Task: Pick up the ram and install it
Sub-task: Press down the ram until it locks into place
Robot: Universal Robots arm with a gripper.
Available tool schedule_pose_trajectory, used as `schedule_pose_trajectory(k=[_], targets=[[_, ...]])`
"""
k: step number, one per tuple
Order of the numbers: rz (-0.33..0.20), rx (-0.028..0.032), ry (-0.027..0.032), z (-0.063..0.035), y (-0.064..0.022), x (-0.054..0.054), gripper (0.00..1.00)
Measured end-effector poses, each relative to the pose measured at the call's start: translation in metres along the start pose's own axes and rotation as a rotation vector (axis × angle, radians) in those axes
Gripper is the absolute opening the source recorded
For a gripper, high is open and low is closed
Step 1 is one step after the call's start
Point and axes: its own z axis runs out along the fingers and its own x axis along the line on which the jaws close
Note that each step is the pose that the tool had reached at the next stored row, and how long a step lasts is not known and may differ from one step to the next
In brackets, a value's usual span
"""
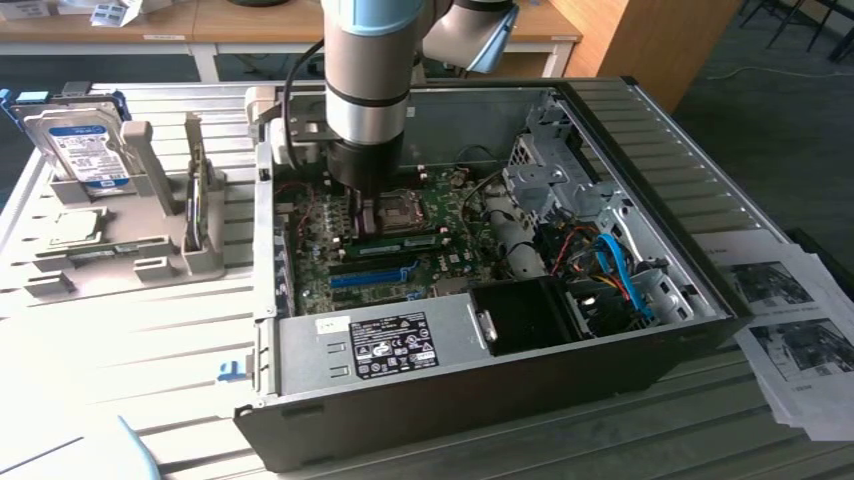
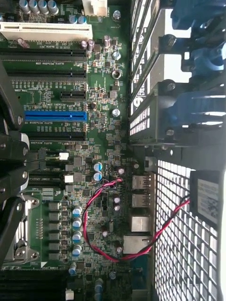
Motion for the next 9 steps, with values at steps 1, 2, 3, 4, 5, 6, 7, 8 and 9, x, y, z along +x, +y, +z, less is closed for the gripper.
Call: schedule_pose_trajectory(k=[1,2,3,4,5,6,7,8,9], targets=[[0.000,-0.0007,0.0010,-0.0023,0.0002,0.000,0.09],[0.000,-0.0007,0.0009,-0.0041,0.0003,0.000,0.09],[0.000,-0.0007,0.0009,-0.0059,0.0003,0.000,0.09],[0.000,-0.0007,0.0009,-0.0077,0.0004,0.000,0.09],[0.000,-0.0008,0.0011,-0.0097,0.0005,0.000,0.09],[0.000,-0.0008,0.0010,-0.0118,0.0005,0.000,0.09],[0.000,-0.0007,0.0009,-0.0140,0.0006,0.000,0.09],[0.000,-0.0007,0.0010,-0.0162,0.0007,0.000,0.09],[0.000,-0.0007,0.0011,-0.0181,0.0007,0.000,0.09]])
